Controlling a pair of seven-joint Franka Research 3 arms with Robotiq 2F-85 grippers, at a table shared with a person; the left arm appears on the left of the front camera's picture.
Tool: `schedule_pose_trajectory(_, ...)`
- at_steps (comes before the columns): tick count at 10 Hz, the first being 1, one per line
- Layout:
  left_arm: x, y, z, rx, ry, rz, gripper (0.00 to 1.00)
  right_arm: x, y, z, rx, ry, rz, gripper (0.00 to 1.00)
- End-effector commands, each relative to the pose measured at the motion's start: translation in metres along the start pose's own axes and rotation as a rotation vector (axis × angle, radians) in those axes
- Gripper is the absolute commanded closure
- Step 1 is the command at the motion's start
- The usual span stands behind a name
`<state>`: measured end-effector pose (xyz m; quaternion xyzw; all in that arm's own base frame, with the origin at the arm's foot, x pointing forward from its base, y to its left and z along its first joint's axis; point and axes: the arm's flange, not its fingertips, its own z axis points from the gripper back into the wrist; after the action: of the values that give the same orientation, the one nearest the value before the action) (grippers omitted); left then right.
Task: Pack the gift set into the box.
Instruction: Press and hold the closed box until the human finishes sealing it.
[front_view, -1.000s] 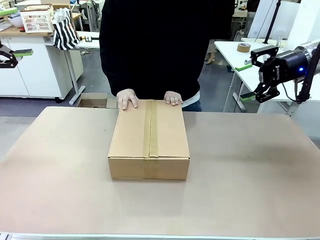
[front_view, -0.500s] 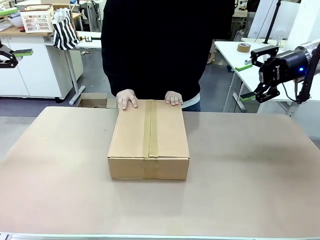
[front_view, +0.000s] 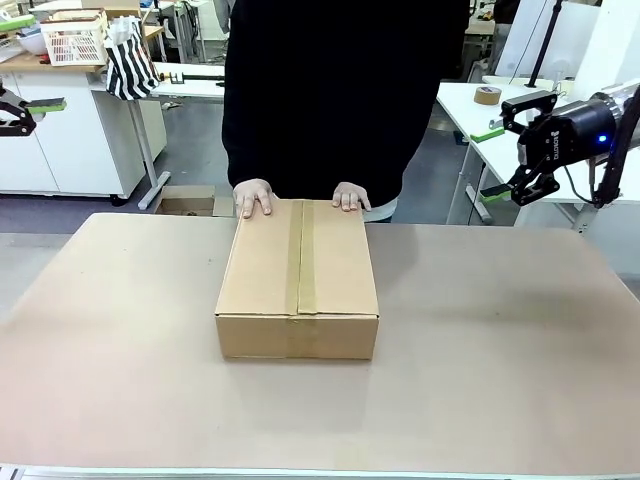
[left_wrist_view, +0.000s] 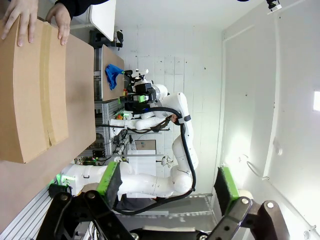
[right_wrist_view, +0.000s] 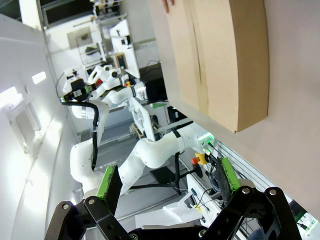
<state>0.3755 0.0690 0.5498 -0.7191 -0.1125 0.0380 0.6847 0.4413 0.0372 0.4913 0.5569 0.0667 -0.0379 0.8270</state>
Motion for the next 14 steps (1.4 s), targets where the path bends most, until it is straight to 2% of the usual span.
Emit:
schedule_pose_trajectory(1, 0.0, 0.0, 0.0, 0.0, 0.0, 0.0, 0.0, 0.022, 0.018, -0.016, -0.099, -0.066, 0.102, 0.0)
schedule_pose_trajectory(2, -0.001, 0.01, -0.018, 0.057, 0.021, -0.207, 0.0, 0.043, 0.037, -0.041, -0.146, -0.059, 0.372, 0.0)
schedule_pose_trajectory(3, -0.006, 0.018, -0.037, 0.14, 0.064, -0.404, 0.0, 0.054, 0.057, -0.063, -0.117, -0.088, 0.66, 0.0)
schedule_pose_trajectory(4, -0.011, 0.027, -0.051, 0.242, 0.093, -0.564, 0.0, 0.052, 0.069, -0.08, -0.056, -0.014, 0.853, 0.0)
schedule_pose_trajectory(5, -0.014, 0.044, -0.066, 0.335, 0.154, -0.787, 0.0, 0.045, 0.078, -0.098, 0.053, 0.109, 1.097, 0.0)
schedule_pose_trajectory(6, -0.018, 0.066, -0.082, 0.409, 0.247, -1.047, 0.0, 0.031, 0.075, -0.118, 0.144, 0.281, 1.339, 0.0)
schedule_pose_trajectory(7, -0.024, 0.083, -0.097, 0.419, 0.258, -1.212, 0.0, 0.019, 0.069, -0.131, 0.206, 0.329, 1.515, 0.0)
schedule_pose_trajectory(8, -0.028, 0.093, -0.112, 0.425, 0.25, -1.377, 0.0, 0.004, 0.06, -0.145, 0.232, 0.31, 1.587, 0.0)
schedule_pose_trajectory(9, -0.031, 0.101, -0.13, 0.325, 0.223, -1.426, 0.0, -0.022, 0.05, -0.168, -0.03, 0.278, 1.626, 0.0)
schedule_pose_trajectory(10, -0.031, 0.107, -0.141, 0.251, 0.211, -1.445, 0.0, -0.042, 0.045, -0.181, -0.148, 0.223, 1.595, 0.0)
schedule_pose_trajectory(11, -0.025, 0.088, -0.119, 0.381, 0.353, -1.095, 0.0, 0.003, 0.07, -0.158, -0.069, 0.245, 1.273, 0.0)
schedule_pose_trajectory(12, -0.025, 0.088, -0.119, 0.381, 0.353, -1.095, 0.0, 0.003, 0.07, -0.158, -0.069, 0.245, 1.273, 0.0)
schedule_pose_trajectory(13, -0.025, 0.088, -0.119, 0.381, 0.353, -1.095, 0.0, -0.023, 0.056, -0.174, -0.106, 0.295, 1.436, 0.0)
schedule_pose_trajectory(14, -0.025, 0.088, -0.119, 0.381, 0.353, -1.095, 0.0, 0.011, 0.047, -0.163, -0.321, 0.034, 1.412, 0.0)
